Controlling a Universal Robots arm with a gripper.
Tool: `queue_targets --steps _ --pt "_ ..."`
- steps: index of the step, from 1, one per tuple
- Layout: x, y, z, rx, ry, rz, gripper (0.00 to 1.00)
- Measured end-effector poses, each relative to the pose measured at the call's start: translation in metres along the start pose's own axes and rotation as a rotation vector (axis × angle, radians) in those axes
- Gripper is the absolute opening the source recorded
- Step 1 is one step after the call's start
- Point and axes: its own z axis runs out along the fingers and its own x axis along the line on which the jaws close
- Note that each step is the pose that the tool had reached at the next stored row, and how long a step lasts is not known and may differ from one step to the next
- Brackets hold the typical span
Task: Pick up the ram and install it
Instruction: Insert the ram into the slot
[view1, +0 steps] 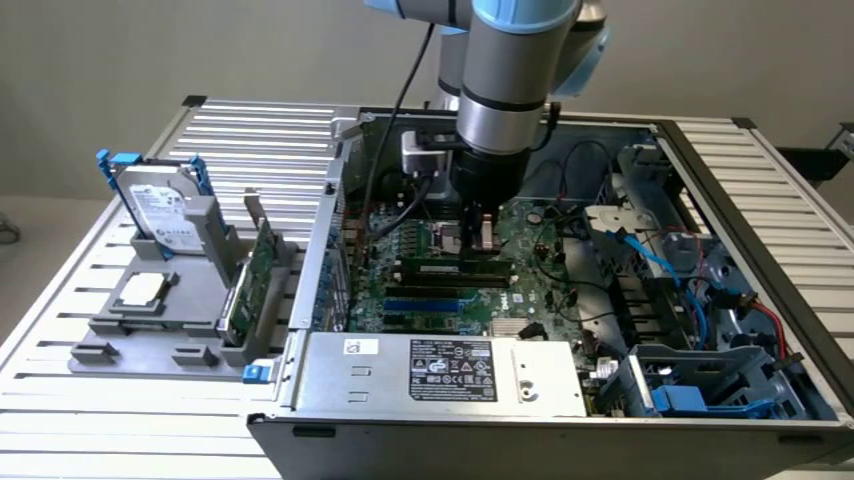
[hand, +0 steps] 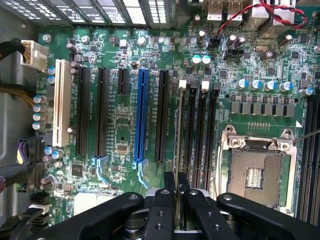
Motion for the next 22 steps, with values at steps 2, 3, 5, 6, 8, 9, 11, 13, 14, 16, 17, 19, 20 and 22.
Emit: queue_targets --steps 2,3,5,6,8,9,11,13,14,16,17,19,20,22 --pt "0.0 -0.0003 0.0 -0.0011 0.0 0.0 0.14" --pt "0.0 -0.0003 0.0 -0.0016 -0.0001 0.0 0.14" --pt "0.0 -0.0004 0.0 -0.0027 0.0 0.0 0.14" --pt "-0.0001 -0.0004 0.0001 -0.0032 -0.0003 0.0 0.14" --pt "-0.0003 -0.0005 0.0006 -0.0053 -0.0007 0.0 0.14" --pt "-0.0003 -0.0005 0.0008 -0.0068 -0.0008 -0.001 0.14" --pt "-0.0006 -0.0004 0.001 -0.0092 -0.001 -0.001 0.14" --pt "-0.0009 -0.0005 0.0013 -0.0098 -0.0014 -0.001 0.14" --pt "-0.0011 -0.0006 0.0013 -0.0098 -0.0014 -0.001 0.14" --pt "-0.0015 -0.0007 0.0014 -0.0099 -0.0014 -0.001 0.14" --pt "-0.0016 -0.0007 0.0015 -0.0099 -0.0016 -0.001 0.14" --pt "-0.0016 -0.0009 0.0016 -0.0099 -0.0021 0.0 0.14" --pt "-0.0017 -0.0013 0.0017 -0.0098 -0.0024 0.0 0.14" --pt "-0.0017 -0.0023 0.0021 -0.0099 -0.0027 0.0 0.14"
